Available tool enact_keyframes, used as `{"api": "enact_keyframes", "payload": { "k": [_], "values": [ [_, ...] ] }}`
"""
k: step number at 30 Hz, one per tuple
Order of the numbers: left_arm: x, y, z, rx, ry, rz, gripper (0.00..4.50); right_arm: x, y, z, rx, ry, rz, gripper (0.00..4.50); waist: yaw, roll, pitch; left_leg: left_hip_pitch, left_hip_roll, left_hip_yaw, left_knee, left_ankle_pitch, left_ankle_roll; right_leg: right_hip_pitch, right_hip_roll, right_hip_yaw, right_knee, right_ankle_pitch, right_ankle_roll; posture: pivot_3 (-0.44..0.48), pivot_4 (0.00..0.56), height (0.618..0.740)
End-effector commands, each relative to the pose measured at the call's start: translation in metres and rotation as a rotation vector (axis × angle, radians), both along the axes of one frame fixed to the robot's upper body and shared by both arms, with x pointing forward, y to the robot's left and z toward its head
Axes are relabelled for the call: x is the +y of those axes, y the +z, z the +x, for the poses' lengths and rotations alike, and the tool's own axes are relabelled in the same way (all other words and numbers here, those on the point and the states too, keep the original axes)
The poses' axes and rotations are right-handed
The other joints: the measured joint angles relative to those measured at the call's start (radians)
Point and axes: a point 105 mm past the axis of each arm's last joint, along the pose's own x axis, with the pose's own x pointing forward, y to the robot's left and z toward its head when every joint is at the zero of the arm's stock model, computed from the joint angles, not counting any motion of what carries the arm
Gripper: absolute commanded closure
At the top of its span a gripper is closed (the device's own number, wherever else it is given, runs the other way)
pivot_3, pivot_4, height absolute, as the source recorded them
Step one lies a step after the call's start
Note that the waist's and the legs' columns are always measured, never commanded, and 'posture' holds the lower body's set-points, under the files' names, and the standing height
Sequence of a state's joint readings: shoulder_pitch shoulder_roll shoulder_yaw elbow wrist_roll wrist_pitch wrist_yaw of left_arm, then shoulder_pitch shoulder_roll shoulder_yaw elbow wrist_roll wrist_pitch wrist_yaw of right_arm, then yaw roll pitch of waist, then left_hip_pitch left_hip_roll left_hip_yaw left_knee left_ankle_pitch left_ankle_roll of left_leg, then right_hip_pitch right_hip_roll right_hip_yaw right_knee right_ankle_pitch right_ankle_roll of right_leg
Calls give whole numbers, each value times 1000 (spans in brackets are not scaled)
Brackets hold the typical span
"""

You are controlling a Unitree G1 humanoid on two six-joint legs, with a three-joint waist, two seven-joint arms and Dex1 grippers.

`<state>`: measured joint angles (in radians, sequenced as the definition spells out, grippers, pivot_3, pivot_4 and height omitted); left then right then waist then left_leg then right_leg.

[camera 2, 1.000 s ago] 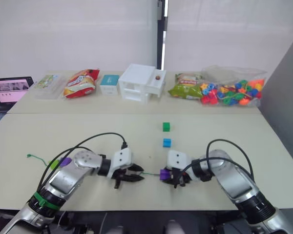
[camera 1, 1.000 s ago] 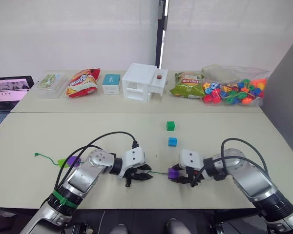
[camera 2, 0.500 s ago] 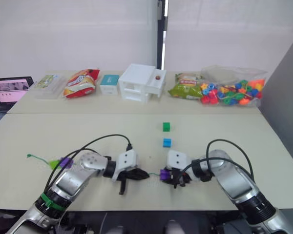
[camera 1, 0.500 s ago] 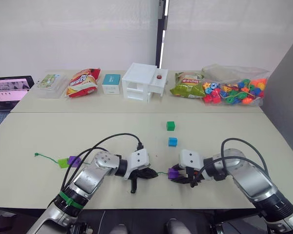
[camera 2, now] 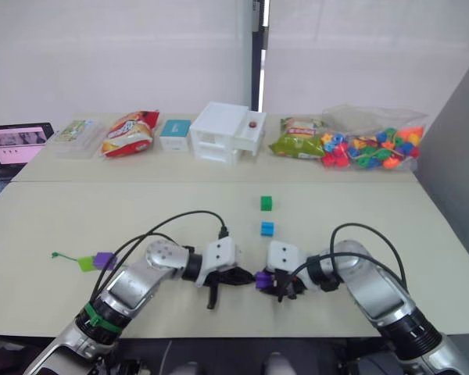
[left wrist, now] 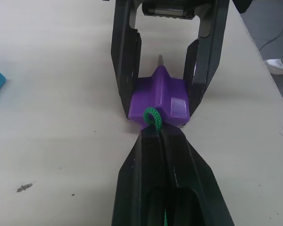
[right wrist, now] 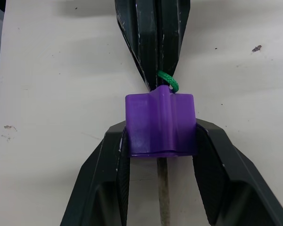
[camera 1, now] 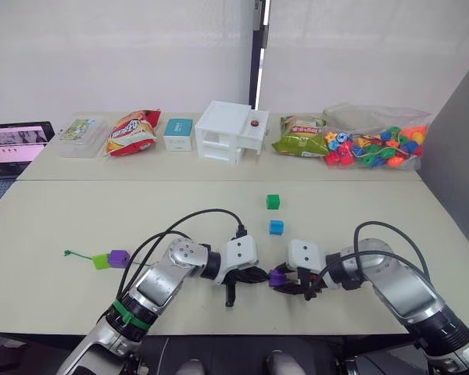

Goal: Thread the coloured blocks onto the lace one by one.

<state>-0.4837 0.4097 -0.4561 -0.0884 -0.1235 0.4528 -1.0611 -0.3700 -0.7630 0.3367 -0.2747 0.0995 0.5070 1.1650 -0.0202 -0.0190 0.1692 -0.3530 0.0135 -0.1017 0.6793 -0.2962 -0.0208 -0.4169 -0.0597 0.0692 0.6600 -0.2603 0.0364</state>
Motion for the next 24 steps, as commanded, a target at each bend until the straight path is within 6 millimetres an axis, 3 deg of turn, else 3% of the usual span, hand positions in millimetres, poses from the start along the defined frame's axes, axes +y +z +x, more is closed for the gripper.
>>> {"api": "enact_keyframes", "payload": {
  "k": [1, 6, 8, 10, 13, 14, 24],
  "values": [
    [1, 11, -2, 9, 3, -38, 3933, 2, -7, -7, 32, 8, -7, 3145, -1, 0, 0, 0, 0, 0, 0, 0, 0, 0, 0, 0, 0, 0, 0, 0, 150, 740],
    [10, 14, -1, 4, 5, -18, 2369, 3, -6, -8, 36, 7, 0, 3145, -1, 0, 0, 0, 0, 0, 0, 0, 0, 0, 0, 0, 0, 0, 0, 0, 150, 740],
    [13, 15, 0, -15, 3, -3, 1733, 4, -1, -6, 20, -3, 20, 2112, -1, 0, 0, 0, 0, 0, 0, 0, 0, 0, 0, 0, 0, 0, 0, 0, 150, 740],
    [13, 18, 0, -38, 1, 6, 912, 4, 3, -6, 12, -3, 28, 1323, 0, 0, 0, 0, 0, 0, 0, 0, 0, 0, 0, 0, 0, 0, 0, 0, 150, 740],
    [9, 23, 1, -58, -10, 3, 55, 3, 10, -7, -1, -10, 45, 376, 2, 0, 0, -1, 0, 0, 0, 0, 0, 0, 0, 0, 0, 0, 0, 0, 150, 740],
    [7, 24, 0, -64, -20, 6, 0, 1, 13, -6, -14, -18, 47, 34, 4, 0, 0, -1, 0, 0, 0, 0, 0, -1, 0, 0, 0, 0, 0, 0, 150, 740],
    [-24, 16, -1, -93, -114, 41, 0, -35, 17, -15, -16, -132, 43, 34, 6, 0, 0, -2, 0, 0, 0, 0, 0, -1, 0, 0, -2, 0, 0, 0, 150, 740]
  ]
}}
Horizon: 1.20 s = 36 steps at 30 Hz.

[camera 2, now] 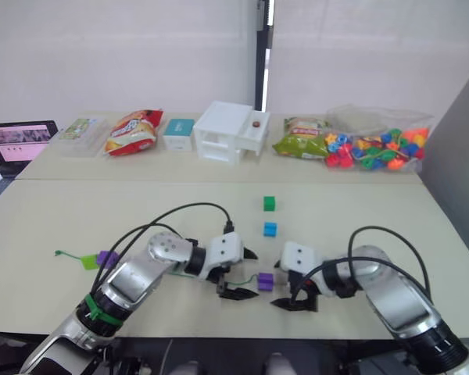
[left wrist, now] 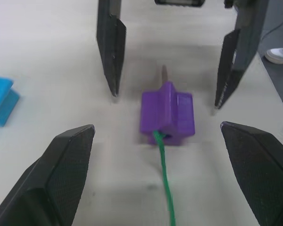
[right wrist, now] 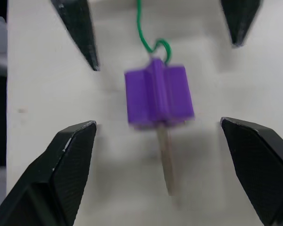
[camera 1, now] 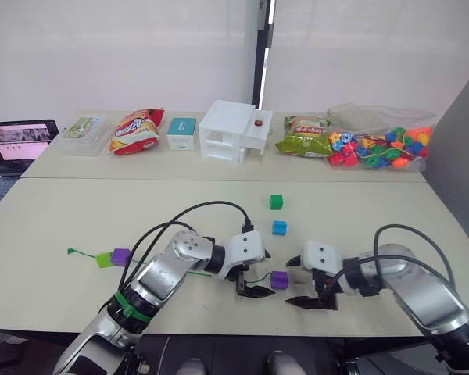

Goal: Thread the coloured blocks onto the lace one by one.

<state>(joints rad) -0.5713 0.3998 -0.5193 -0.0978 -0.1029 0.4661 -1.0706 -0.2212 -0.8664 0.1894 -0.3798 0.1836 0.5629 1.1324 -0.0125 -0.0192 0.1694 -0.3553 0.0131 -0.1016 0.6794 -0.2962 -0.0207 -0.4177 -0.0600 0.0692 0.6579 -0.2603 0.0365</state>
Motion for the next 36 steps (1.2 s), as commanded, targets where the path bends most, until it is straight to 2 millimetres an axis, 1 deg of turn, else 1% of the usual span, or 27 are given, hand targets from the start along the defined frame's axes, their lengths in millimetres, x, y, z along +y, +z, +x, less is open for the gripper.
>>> {"api": "enact_keyframes", "payload": {
  "k": [1, 5, 7, 10, 13, 17, 24, 27, 31, 36],
  "values": [
    [-9, 1, 1, -31, -33, 6, 0, -5, 10, -2, -38, -18, 32, 34, -4, 0, 0, 0, 0, 0, 0, 0, 0, 0, 0, 0, 0, 0, 0, 0, 150, 740],
    [-13, -4, 1, 10, -47, 3, 0, -8, 10, -2, -42, -40, 37, 34, -9, 0, 0, 1, 0, 1, 0, 0, 0, 0, 0, 1, 0, 0, 0, 0, 150, 740],
    [-13, -7, 2, 2, -47, 15, 0, -8, 10, -1, -46, -43, 36, 34, -8, 0, 0, 1, 0, 1, 0, 0, 0, 0, 0, 1, 0, 0, 0, 0, 150, 740],
    [-14, -8, 3, 5, -46, 11, 775, -7, 10, -1, -48, -43, 33, 0, -4, 0, 0, 1, 0, 1, 0, 0, 0, 0, 0, 1, 0, 0, 0, 0, 150, 740],
    [-16, -8, 3, 5, -48, 8, 1852, -6, 10, 0, -50, -43, 33, 0, -3, 0, 0, 0, 0, 1, 0, 0, 0, 0, 0, 1, 0, 0, 0, 0, 150, 740],
    [-18, -10, 3, 2, -52, 14, 3099, -5, 9, 2, -54, -42, 28, 0, -3, 0, 0, 0, 0, 1, 0, 0, 0, 0, 0, 1, 0, 0, 0, 0, 150, 740],
    [-15, -8, 1, 0, -61, 10, 3134, 0, 2, 10, -67, -42, 26, 0, -5, 0, 0, 1, 0, 1, 0, 0, 0, 0, 0, 1, 0, 0, 0, 0, 150, 740],
    [-14, -7, 2, -2, -61, 11, 3134, -1, -1, 12, -70, -41, 15, 846, -4, 0, 0, 1, 0, 1, 0, 0, 0, 0, 0, 0, 0, 0, 0, 0, 150, 740],
    [-14, -7, 1, -4, -64, 10, 3134, -7, -8, 14, -61, -43, -9, 2196, -4, 0, 0, 1, 0, 1, 0, 0, 0, 0, 0, 1, 0, 0, 0, 0, 150, 740],
    [-12, -6, 0, -3, -65, 8, 3134, -8, -9, 13, -62, -39, -11, 3911, -4, 0, 0, 1, 0, 1, 1, 0, 0, 1, 0, 1, 0, 0, 0, 0, 150, 740]
  ]
}}
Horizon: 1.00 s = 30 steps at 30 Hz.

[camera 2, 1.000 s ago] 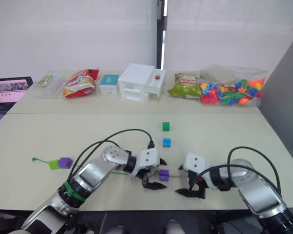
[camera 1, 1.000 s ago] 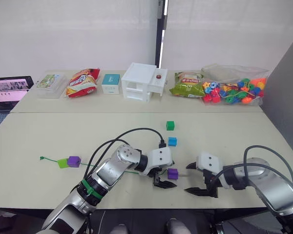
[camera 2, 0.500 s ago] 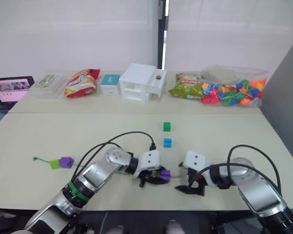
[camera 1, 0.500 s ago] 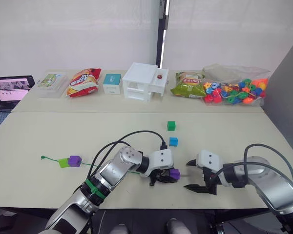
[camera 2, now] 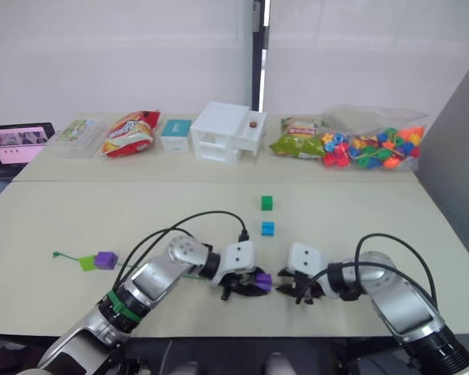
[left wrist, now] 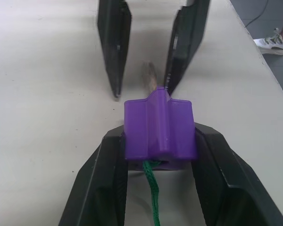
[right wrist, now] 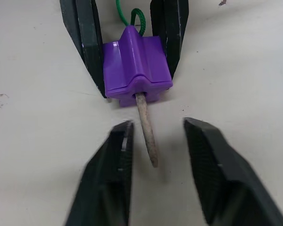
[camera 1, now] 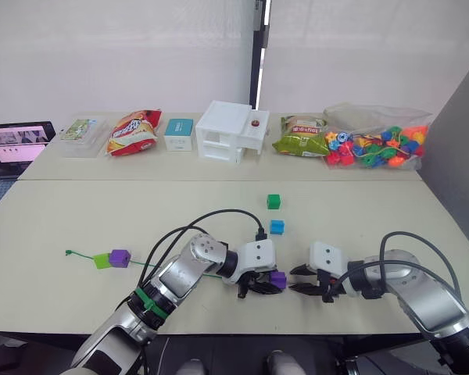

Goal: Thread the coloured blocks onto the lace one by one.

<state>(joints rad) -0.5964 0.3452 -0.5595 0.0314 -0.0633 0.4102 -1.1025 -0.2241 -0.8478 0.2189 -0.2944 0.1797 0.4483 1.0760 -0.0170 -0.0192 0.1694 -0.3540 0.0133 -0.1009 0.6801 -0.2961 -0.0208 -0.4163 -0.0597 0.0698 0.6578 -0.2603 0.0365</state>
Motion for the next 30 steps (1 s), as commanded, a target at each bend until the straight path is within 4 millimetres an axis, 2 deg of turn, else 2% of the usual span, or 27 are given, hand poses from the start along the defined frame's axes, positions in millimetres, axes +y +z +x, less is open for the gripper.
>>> {"api": "enact_keyframes", "payload": {
  "k": [1, 2, 3, 9, 13, 15, 17, 20, 25, 30],
  "values": [
    [-3, 12, -2, -42, -29, -30, 3134, -8, -1, 4, -13, -28, -31, 4214, 0, 0, 0, 0, 0, 0, 0, 0, 0, 0, 0, 0, 0, 0, 0, 0, 150, 740],
    [-2, 12, -2, -42, -27, -31, 3134, -8, 0, 4, -14, -24, -30, 4464, -1, 0, 0, 0, 0, 0, 0, 0, 0, 0, 0, 0, 0, 0, 0, 0, 150, 740],
    [-1, 13, -2, -42, -25, -32, 3134, -7, 1, 3, -16, -17, -27, 4500, -1, 0, 0, 0, 0, 0, 0, 0, 0, 0, 0, 0, 0, 0, 0, 0, 150, 740],
    [6, 15, 0, -51, -5, -29, 3134, 1, 11, 1, -37, 44, -19, 4500, -1, 0, 0, 0, 0, 0, 0, 0, 0, 0, 0, 0, 0, 0, 0, 0, 150, 740],
    [25, 20, 1, -49, 44, -33, 3134, 4, 17, 1, -55, 70, -45, 4500, -5, 0, 0, 0, 0, 0, 0, 0, 0, -1, 0, 0, 1, 0, 0, 0, 150, 740],
    [43, 22, 0, -45, 78, -29, 3134, 6, 21, 2, -59, 76, -48, 4500, -9, 0, 0, 0, 0, 0, 0, 0, 0, -2, 0, 0, 2, 0, 0, 0, 150, 740],
    [70, 23, -2, -47, 108, -1, 3134, 8, 23, 3, -65, 83, -57, 4500, -13, 0, 0, 0, 1, 0, 0, 0, 0, -3, 0, 0, 4, 0, 0, 0, 150, 740],
    [96, 25, -5, -32, 142, 18, 3134, 9, 24, 3, -65, 88, -70, 4500, -14, 0, 0, 0, 1, 0, -1, 0, 0, -4, 0, 0, 5, 0, 0, 0, 150, 740],
    [188, 21, -1, -53, 240, 206, 3134, 15, 23, -2, -44, 117, -90, 4500, -15, 0, 0, 0, 1, 0, -2, 0, 0, -5, 0, 0, 4, 0, 0, 0, 150, 740],
    [248, 25, 1, -45, 289, 337, 3134, 22, 20, -3, -36, 128, -88, 4500, -21, 1, 1, 0, 1, 0, -2, 0, 0, -4, 0, -1, 3, 0, 0, 0, 150, 740]
  ]
}}
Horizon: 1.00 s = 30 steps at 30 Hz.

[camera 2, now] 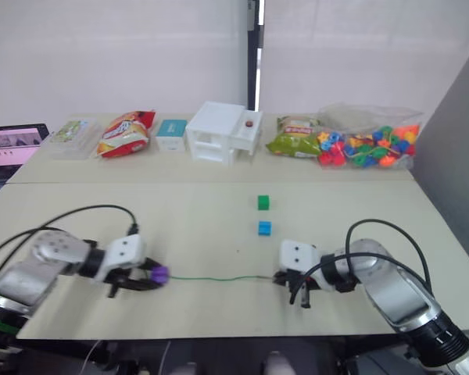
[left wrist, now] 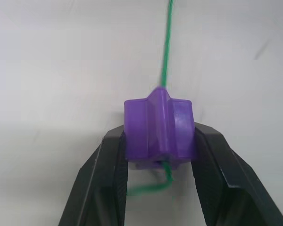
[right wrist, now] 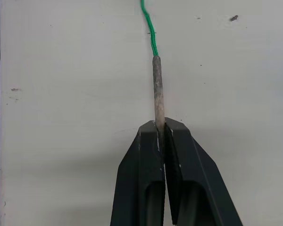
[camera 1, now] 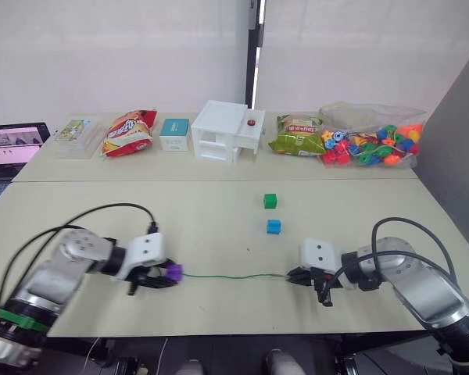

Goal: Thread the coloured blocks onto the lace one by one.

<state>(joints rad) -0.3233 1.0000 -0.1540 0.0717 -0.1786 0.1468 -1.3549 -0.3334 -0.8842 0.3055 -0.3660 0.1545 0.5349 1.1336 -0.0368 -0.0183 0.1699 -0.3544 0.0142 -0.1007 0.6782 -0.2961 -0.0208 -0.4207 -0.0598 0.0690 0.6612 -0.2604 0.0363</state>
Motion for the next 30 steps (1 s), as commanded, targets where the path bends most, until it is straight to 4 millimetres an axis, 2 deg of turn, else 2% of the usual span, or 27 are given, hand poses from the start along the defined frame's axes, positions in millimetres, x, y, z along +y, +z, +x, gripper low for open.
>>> {"api": "enact_keyframes", "payload": {
  "k": [1, 5, 12, 16, 18, 22, 24, 26, 30],
  "values": [
    [34, 6, -1, 11, 18, 69, 3134, 7, 7, 0, -37, 23, 2, 4500, -2, 0, 0, 0, 0, 0, 0, 0, 0, 0, 0, 0, 0, 0, 0, 0, 150, 740],
    [54, 5, 1, -1, 38, 105, 3134, 9, 8, 2, -42, 26, 3, 4500, -4, 0, 0, 0, 0, 0, 0, 0, 0, 0, 0, 0, 1, 0, 0, 0, 150, 740],
    [65, -1, -2, -8, 11, 165, 3134, 10, 8, 2, -40, 32, 2, 4500, -7, 0, 0, 0, 0, 0, 0, 0, 0, -1, 0, 0, 2, 0, 0, 0, 150, 740],
    [60, 7, -2, -14, 6, 117, 3134, 11, 8, 1, -37, 34, 5, 4500, -9, 0, 0, 1, 0, 0, 0, 0, 0, -1, 1, 0, 2, 0, 0, 0, 150, 740],
    [57, 13, -1, -6, 20, 85, 2036, 12, 9, 1, -37, 37, 7, 4500, -9, 0, 0, 0, 0, 0, 0, 0, 0, -1, 1, 0, 2, 0, 0, 0, 150, 740],
    [46, 33, 1, -20, 4, 38, 754, 12, 9, 0, -33, 40, 8, 4500, -8, 0, 0, 0, 0, 0, 0, 0, 0, -1, 0, 0, 2, 0, 0, 0, 150, 740],
    [33, 48, 1, -30, -24, 0, 66, 13, 9, 0, -30, 41, 8, 4500, -5, 0, 1, -1, 0, 0, 0, 0, 0, -1, 0, 0, 2, 0, 0, 0, 150, 740],
    [21, 57, 0, -30, -48, -40, 25, 14, 8, -1, -28, 43, 9, 4500, -4, -1, 1, -1, 0, 0, 0, 0, 0, -1, 0, 0, 2, 0, 0, 0, 150, 740],
    [-23, 65, -10, -5, -122, -168, 25, 19, 8, 1, -26, 47, 14, 4500, -7, 0, 1, -1, 0, 0, 0, 0, 0, -1, 0, 0, 2, 0, 0, 0, 150, 740]
  ]
}}
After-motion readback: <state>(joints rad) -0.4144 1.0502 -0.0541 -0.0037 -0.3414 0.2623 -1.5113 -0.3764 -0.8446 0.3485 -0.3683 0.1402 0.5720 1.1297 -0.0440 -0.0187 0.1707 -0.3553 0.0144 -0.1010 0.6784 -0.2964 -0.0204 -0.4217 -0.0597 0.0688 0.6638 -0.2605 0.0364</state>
